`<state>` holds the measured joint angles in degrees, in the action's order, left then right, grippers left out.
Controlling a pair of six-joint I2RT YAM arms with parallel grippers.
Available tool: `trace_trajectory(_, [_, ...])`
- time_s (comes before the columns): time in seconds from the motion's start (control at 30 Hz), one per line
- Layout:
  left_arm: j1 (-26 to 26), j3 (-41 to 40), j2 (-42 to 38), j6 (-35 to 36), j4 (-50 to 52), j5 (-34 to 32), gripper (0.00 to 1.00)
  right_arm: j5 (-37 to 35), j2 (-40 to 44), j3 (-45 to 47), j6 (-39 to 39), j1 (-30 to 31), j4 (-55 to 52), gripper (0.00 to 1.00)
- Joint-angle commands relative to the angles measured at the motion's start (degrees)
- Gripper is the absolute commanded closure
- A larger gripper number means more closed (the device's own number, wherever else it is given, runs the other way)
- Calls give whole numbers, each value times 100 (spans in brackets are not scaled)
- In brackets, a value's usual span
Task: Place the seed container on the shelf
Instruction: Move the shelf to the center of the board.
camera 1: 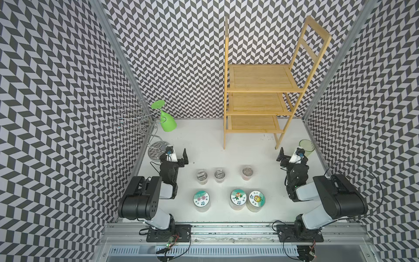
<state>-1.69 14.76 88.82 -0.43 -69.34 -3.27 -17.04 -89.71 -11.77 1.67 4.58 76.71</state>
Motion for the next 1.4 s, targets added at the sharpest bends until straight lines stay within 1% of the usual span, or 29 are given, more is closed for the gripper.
trace_trajectory(0.0, [55, 62, -7, 75, -20, 115, 1, 43, -11, 43, 18, -23, 270, 1])
trace_trajectory(0.57, [64, 70, 0, 69, -14, 127, 1, 38, -39, 61, 17, -22, 368, 0])
trace_trajectory(0.73, [116, 83, 13, 49, 4, 228, 1, 43, -29, 52, 42, -27, 339, 1])
trace_trajectory(0.83, [187, 72, -4, 13, 15, 396, 0, 25, -29, 52, 37, -28, 333, 1])
trace_trajectory(0.93, [178, 63, -22, 25, 7, 375, 0, 25, -29, 52, 40, -27, 319, 1])
trace_trajectory(1.0, [178, 34, -87, -5, -33, 359, 4, 38, 1, 56, 43, -27, 295, 1])
trace_trajectory(1.03, [186, 99, -250, -2, 172, 329, 6, 61, 98, 67, -10, -17, 321, 1])
trace_trajectory(1.1, [213, 364, -654, 6, 902, 360, 13, 136, 754, -50, -111, 29, -575, 1])
trace_trajectory(1.13, [197, 519, -844, 56, 1244, 423, 17, 216, 1148, -303, -161, 41, -1115, 0])
trace_trajectory(1.17, [196, 720, -1014, -4, 1698, 545, 18, 299, 1593, -395, -85, 39, -1564, 1])
trace_trajectory(1.2, [195, 1029, -1127, -120, 2426, 572, 19, 380, 1953, -564, 9, 43, -2093, 1])
trace_trajectory(1.23, [181, 1519, -1197, -326, 3426, 510, 19, 510, 2273, -866, 203, 47, -2908, 0])
trace_trajectory(1.27, [134, 1994, -1205, -518, 4170, 357, 19, 560, 2443, -1289, 473, 55, -3724, 0])
trace_trajectory(1.33, [-58, 2520, -1343, -605, 4709, 223, 22, 579, 2506, -2063, 761, 138, -5071, 0])
trace_trajectory(1.37, [-246, 2785, -1423, -571, 5039, 144, 24, 427, 2463, -2484, 891, 245, -5625, 1])
